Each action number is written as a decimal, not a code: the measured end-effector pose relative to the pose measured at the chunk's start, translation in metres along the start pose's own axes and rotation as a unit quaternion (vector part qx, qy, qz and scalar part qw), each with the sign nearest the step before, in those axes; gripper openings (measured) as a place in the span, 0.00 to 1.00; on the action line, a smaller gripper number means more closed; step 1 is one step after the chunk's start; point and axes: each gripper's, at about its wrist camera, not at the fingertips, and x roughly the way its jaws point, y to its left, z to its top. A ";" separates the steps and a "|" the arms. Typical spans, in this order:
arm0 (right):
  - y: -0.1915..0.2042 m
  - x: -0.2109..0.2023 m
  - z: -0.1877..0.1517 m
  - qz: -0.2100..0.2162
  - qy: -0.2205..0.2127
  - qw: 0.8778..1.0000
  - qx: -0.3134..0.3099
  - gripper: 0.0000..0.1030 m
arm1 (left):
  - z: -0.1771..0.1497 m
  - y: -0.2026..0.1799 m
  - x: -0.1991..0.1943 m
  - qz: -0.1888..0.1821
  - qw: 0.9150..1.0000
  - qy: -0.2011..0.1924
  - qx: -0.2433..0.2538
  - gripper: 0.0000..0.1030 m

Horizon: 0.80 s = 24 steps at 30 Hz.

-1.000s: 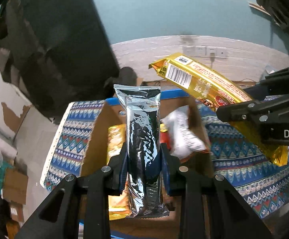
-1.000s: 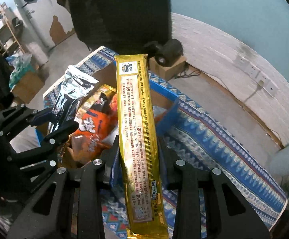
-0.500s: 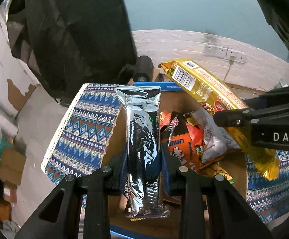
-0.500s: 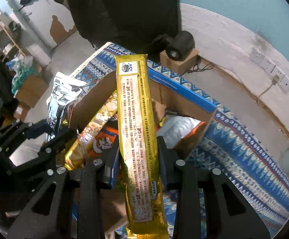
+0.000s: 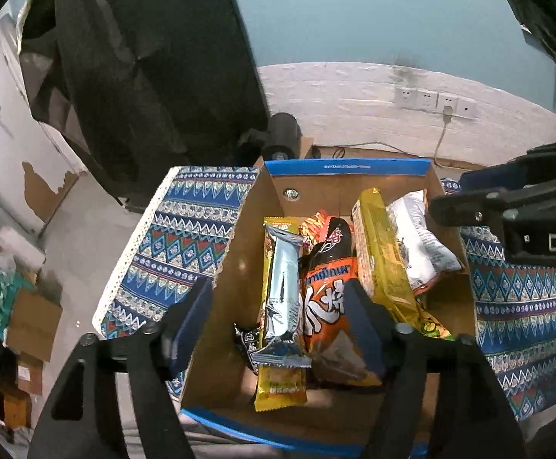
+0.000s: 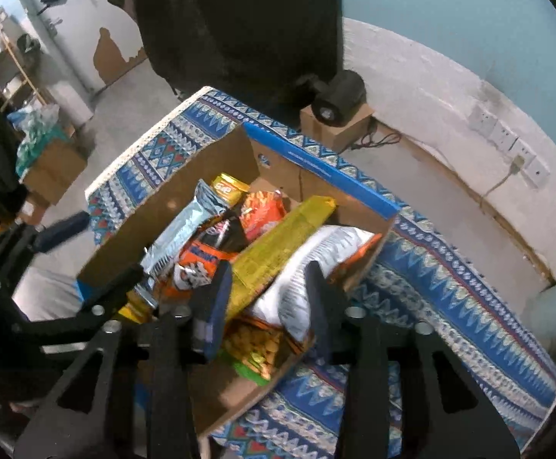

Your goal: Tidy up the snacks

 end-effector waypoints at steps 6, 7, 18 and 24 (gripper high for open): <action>-0.001 -0.019 -0.018 -0.021 -0.018 0.999 -0.023 0.64 | 0.002 -0.001 -0.022 0.004 1.000 -0.021 0.006 0.80; -0.002 -0.023 -0.021 -0.021 -0.024 0.999 -0.024 0.67 | 0.003 -0.002 -0.026 0.006 1.000 -0.027 0.007 0.81; -0.015 -0.070 -0.048 -0.029 -0.070 0.997 -0.023 0.73 | 0.002 -0.013 -0.047 0.008 0.998 -0.054 0.019 0.85; -0.023 -0.086 -0.061 -0.031 -0.086 0.996 -0.018 0.74 | -0.006 -0.017 -0.053 -0.006 0.998 -0.056 0.015 0.85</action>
